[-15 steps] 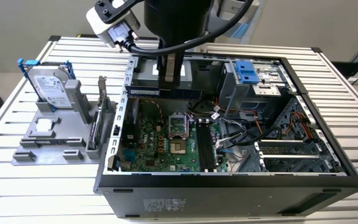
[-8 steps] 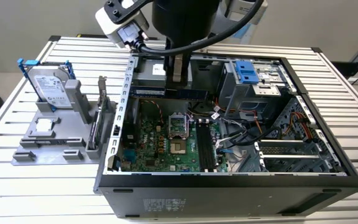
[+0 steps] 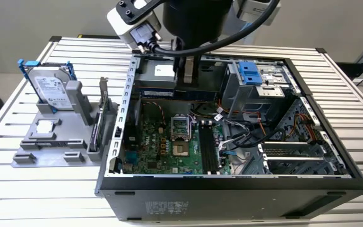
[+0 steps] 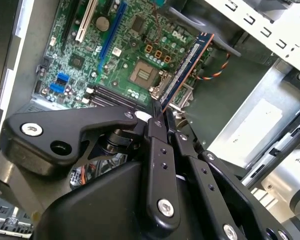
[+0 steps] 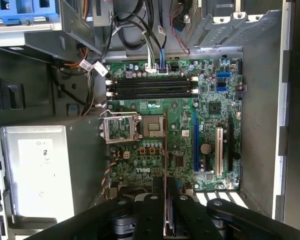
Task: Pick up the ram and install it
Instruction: 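Pick up the ram and move it above insertion slot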
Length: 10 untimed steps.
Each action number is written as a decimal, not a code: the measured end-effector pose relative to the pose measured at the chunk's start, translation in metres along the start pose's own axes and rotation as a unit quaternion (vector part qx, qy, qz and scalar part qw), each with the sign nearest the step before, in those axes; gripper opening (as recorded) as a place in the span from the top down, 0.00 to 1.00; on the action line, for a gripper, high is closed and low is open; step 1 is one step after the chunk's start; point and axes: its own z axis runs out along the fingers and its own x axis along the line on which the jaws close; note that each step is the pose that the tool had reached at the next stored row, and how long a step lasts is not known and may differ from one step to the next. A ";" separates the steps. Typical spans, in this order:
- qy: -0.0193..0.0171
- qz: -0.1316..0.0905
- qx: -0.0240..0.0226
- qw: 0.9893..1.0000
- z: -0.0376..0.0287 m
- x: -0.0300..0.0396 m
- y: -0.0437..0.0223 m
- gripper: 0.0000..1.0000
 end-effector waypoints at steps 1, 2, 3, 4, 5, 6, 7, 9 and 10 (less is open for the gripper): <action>0.000 0.000 0.000 1.000 -0.0001 0.0001 0.0013 1.00; 0.000 0.000 0.000 1.000 -0.0001 0.0002 0.0025 1.00; 0.000 0.000 0.000 1.000 -0.0002 0.0002 0.0036 1.00; 0.000 0.000 0.000 1.000 -0.0003 0.0003 0.0048 1.00; 0.000 0.000 0.000 1.000 -0.0003 0.0004 0.0060 1.00; 0.000 0.000 0.000 1.000 -0.0004 0.0005 0.0072 1.00; 0.000 0.000 0.000 1.000 -0.0005 0.0006 0.0083 1.00; 0.000 0.000 0.000 1.000 -0.0006 0.0007 0.0106 1.00; 0.000 0.000 0.000 1.000 -0.0007 0.0008 0.0116 1.00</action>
